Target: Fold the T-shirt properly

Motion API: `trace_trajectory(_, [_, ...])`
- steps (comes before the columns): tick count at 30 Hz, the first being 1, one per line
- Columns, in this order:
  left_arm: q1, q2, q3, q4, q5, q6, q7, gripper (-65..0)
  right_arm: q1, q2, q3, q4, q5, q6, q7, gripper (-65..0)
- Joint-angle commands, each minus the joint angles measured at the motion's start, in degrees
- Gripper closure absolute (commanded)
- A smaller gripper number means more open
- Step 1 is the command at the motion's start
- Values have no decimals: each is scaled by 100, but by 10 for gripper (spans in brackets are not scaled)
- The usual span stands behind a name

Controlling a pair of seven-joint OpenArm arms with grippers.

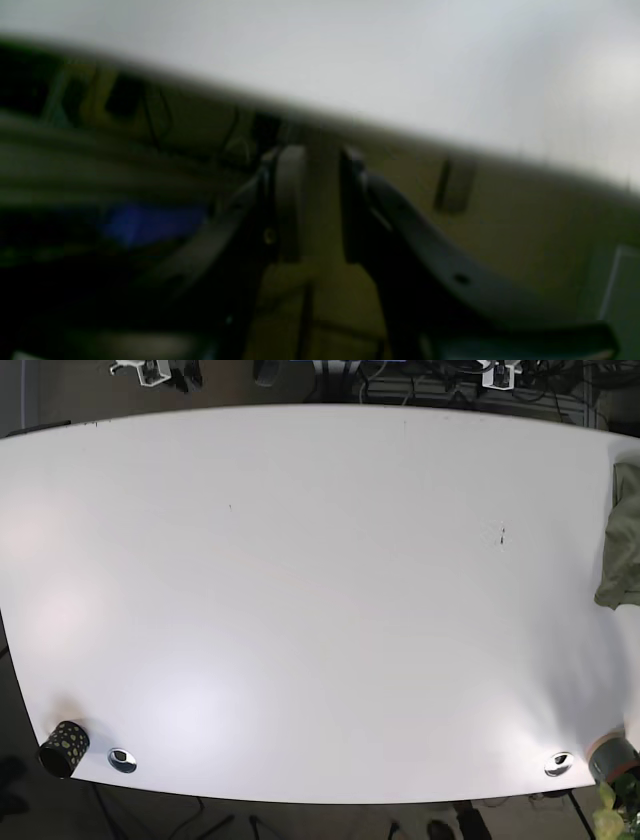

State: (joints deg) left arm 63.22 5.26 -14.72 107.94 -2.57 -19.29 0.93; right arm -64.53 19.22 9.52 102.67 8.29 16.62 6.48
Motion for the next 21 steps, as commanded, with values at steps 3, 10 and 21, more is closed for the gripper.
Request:
trace_trajectory(3, [161,15,0,-135,-29,-18,61,-264,-347,43,28,-65,54,30,165,-113])
trace_trajectory(10, [30,-11,8,-996,-3,-1,492,-262,-118,-45,-262,-1173,36,30,174,-111])
trace_trajectory(21, [-1087,-20,-9,-2649,674,8,755,-262,919,-72,-939,-2984,45,13,174,-111])
